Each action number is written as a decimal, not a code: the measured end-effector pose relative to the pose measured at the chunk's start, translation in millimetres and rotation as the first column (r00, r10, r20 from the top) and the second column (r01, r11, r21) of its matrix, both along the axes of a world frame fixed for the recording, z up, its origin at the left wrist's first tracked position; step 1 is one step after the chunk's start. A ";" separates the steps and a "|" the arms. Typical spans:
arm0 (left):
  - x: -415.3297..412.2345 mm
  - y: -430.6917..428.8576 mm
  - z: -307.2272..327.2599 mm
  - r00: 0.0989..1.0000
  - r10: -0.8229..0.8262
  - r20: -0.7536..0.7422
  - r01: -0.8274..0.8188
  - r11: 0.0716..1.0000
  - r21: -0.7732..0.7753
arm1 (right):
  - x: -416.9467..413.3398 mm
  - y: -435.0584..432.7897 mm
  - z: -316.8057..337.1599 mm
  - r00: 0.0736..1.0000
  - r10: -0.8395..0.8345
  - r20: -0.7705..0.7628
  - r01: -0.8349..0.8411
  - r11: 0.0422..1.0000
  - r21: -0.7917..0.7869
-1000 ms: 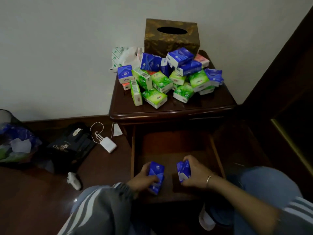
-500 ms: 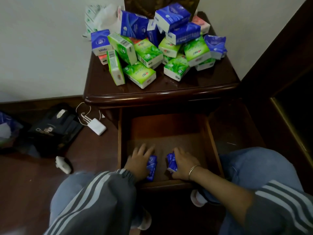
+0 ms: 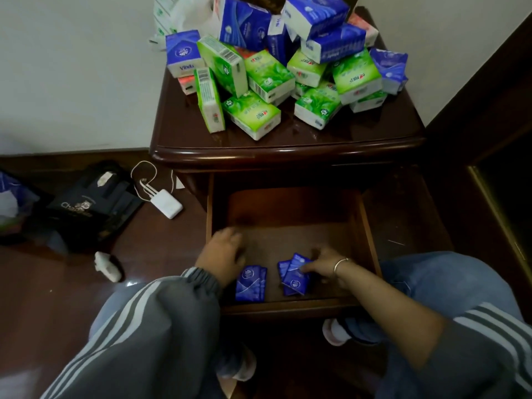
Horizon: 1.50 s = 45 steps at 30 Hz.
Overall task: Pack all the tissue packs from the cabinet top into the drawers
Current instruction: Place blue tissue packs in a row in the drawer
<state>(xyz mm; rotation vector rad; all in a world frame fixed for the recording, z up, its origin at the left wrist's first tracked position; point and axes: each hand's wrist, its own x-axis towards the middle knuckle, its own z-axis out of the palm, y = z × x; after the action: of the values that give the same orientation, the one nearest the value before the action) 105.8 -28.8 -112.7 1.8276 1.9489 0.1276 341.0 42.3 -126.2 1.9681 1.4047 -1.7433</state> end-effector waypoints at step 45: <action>-52.2 -16.6 26.0 0.655 0.712 0.253 -0.674 0.702 -0.232 | -64.0 -27.0 64.6 0.858 0.497 -0.128 -0.329 0.724 0.606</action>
<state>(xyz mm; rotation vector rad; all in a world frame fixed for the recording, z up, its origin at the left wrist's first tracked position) 53.6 -45.4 -86.7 0.8081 2.2354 0.5133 277.0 15.2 -61.5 1.4299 2.4858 -1.5380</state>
